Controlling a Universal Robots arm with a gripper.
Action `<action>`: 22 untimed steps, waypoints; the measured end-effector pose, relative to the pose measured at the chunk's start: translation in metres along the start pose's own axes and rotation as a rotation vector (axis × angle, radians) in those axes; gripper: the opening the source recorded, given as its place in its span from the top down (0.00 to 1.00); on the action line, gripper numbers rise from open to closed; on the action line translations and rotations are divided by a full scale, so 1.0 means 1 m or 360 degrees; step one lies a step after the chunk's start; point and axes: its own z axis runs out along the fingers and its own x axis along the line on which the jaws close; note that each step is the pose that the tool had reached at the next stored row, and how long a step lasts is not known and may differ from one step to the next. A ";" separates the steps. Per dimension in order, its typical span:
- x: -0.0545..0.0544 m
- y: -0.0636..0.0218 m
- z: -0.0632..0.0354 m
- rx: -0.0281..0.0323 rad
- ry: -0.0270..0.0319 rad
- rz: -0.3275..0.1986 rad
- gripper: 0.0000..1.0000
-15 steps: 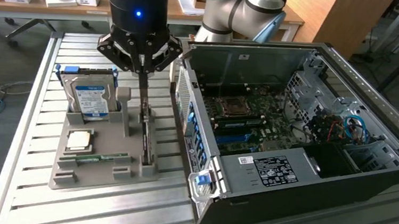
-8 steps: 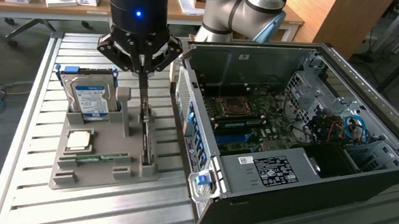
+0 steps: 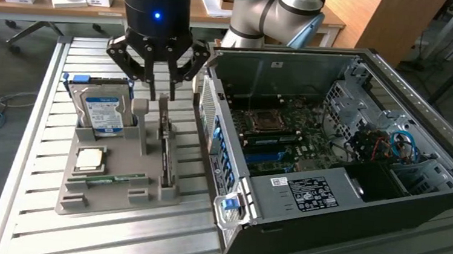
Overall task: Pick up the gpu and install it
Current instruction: 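Pick up the gpu and move the gpu toward the slot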
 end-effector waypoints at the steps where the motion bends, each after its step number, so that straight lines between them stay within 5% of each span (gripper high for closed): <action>1: 0.000 0.0000 0.0000 0.00000 0.00000 0.0000 0.65; 8: 0.000 0.0000 0.0000 0.00000 0.00000 0.0000 0.51; 22: 0.000 -0.0007 0.0151 -0.00138 0.00010 0.0000 0.51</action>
